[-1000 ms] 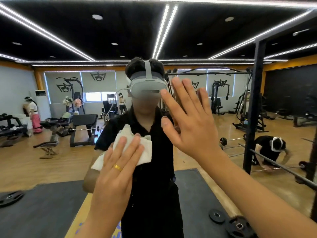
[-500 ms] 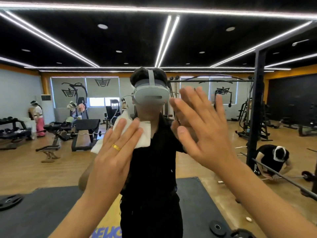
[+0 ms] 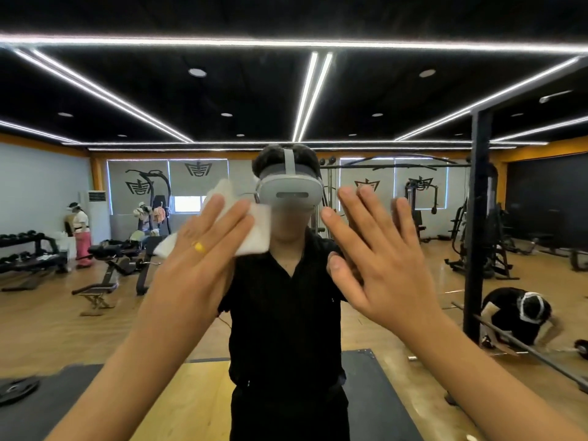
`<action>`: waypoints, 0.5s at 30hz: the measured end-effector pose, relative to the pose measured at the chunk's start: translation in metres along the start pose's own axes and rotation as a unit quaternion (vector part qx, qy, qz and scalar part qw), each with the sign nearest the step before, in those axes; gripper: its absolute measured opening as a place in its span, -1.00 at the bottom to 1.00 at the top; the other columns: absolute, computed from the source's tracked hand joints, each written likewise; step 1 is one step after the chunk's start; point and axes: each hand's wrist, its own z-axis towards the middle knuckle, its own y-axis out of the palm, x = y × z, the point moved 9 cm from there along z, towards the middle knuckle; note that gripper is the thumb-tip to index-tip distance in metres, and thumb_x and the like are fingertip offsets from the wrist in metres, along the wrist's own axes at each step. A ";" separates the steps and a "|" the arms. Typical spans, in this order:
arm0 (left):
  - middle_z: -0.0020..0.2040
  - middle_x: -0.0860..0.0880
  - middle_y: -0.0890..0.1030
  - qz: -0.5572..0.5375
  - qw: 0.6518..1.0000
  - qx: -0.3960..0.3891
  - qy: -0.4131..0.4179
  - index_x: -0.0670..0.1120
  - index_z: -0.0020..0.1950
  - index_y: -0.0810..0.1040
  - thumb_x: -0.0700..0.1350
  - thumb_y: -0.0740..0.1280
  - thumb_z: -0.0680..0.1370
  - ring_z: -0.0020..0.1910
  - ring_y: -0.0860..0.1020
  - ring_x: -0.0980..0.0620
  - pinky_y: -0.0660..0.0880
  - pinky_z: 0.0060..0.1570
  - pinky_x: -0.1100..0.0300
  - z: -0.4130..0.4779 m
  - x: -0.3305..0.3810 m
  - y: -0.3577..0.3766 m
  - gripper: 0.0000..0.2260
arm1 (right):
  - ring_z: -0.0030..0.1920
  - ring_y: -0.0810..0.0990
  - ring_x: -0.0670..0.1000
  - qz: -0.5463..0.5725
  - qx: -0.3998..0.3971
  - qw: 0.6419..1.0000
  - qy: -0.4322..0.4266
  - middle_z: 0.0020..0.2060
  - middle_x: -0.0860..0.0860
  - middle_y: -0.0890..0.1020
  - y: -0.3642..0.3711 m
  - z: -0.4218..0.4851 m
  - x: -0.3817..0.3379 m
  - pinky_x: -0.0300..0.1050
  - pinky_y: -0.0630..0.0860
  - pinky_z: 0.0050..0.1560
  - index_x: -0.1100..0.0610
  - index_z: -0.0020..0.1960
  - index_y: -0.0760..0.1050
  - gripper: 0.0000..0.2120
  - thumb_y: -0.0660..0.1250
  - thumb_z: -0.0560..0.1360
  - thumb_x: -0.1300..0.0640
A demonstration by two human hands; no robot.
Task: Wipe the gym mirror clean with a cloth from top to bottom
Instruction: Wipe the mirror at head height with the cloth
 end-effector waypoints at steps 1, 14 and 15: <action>0.55 -0.06 0.39 0.006 1.000 -0.001 -0.001 -0.17 0.51 0.45 -0.16 0.26 0.65 0.63 0.18 -0.03 0.33 0.46 -0.19 -0.007 -0.002 -0.002 -0.60 | 0.65 0.11 0.15 -0.001 0.000 1.000 -0.001 0.64 0.13 0.19 0.001 0.000 0.000 0.36 0.02 0.60 0.06 0.63 0.25 -0.42 0.21 0.65 -0.04; 0.57 -0.08 0.38 0.004 1.000 0.008 -0.013 -0.13 0.54 0.42 -0.28 0.32 0.63 0.60 0.20 -0.12 0.27 0.49 -0.14 0.090 0.003 -0.006 -0.54 | 0.64 0.14 0.16 0.001 0.010 1.000 0.003 0.63 0.13 0.22 -0.001 0.000 0.000 0.32 -0.01 0.61 0.07 0.62 0.27 -0.44 0.19 0.65 -0.04; 0.59 -0.08 0.34 0.001 0.998 0.017 -0.066 -0.08 0.57 0.39 -0.20 0.23 0.66 0.61 0.18 -0.10 0.25 0.52 -0.15 0.081 -0.016 -0.016 -0.55 | 0.64 0.14 0.16 0.002 0.012 1.000 0.003 0.63 0.13 0.22 -0.001 0.000 0.000 0.32 -0.01 0.61 0.07 0.62 0.28 -0.45 0.19 0.65 -0.03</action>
